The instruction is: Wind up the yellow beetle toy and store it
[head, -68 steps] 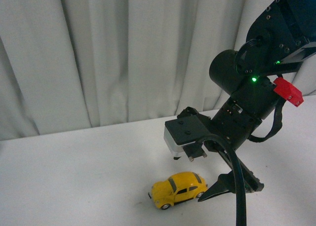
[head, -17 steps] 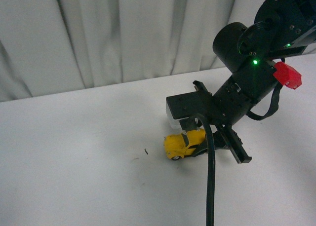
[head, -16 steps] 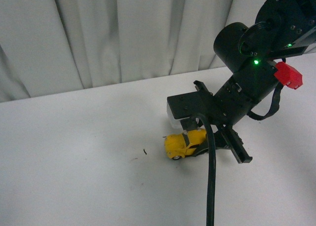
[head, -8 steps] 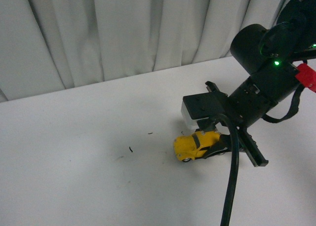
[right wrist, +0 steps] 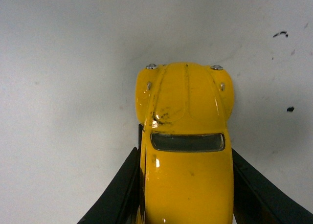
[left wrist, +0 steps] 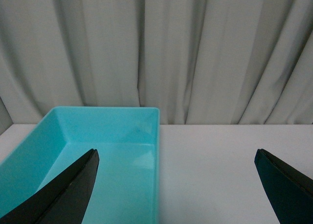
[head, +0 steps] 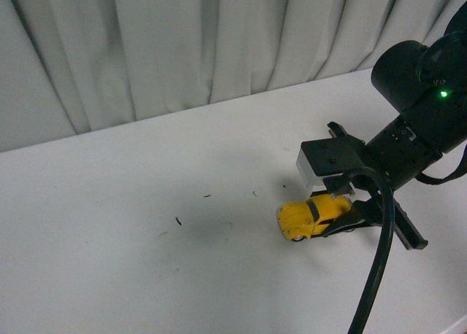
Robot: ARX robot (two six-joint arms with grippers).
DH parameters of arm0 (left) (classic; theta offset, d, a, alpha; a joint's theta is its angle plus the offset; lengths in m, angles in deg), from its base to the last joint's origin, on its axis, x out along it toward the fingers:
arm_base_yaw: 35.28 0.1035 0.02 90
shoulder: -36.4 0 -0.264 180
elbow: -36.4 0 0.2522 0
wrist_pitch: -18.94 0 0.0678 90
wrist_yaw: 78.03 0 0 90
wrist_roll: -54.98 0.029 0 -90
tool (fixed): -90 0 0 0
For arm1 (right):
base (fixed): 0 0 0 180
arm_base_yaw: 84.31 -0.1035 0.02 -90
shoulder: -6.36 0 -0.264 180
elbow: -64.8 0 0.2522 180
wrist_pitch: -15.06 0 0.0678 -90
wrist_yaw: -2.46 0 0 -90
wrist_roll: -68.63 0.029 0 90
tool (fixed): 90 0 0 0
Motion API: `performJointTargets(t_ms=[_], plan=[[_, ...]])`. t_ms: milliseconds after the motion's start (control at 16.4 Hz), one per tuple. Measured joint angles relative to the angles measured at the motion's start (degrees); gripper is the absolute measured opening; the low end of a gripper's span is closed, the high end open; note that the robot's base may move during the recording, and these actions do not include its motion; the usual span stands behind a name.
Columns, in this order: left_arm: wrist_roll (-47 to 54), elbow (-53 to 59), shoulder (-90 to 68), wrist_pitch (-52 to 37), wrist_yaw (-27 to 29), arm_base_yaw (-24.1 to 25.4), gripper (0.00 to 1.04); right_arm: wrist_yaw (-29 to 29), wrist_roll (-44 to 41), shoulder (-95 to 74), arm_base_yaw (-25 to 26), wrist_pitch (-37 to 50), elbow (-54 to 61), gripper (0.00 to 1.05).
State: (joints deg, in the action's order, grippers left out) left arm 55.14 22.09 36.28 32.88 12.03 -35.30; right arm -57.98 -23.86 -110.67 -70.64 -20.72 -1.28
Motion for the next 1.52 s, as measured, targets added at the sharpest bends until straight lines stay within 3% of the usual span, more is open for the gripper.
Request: performJointTargets(t_ms=[365,426,731,1523], plan=[[0.00,0.00,0.00,0.00,0.00,0.00,0.98,-1.18,-4.98,1.03,1.84,-2.56,0.31,0.42],[0.00,0.00,0.00,0.00,0.00,0.00,0.98,-1.38,-5.22,1.03,1.75,-2.80,0.28,0.48],[0.00,0.00,0.00,0.00,0.00,0.00,0.98,-2.29,-5.42,0.83,1.70,-4.55,0.52,0.98],[0.00,0.00,0.00,0.00,0.00,0.00,0.98,-2.58,-5.07,0.85,0.98,-4.55,0.52,0.98]])
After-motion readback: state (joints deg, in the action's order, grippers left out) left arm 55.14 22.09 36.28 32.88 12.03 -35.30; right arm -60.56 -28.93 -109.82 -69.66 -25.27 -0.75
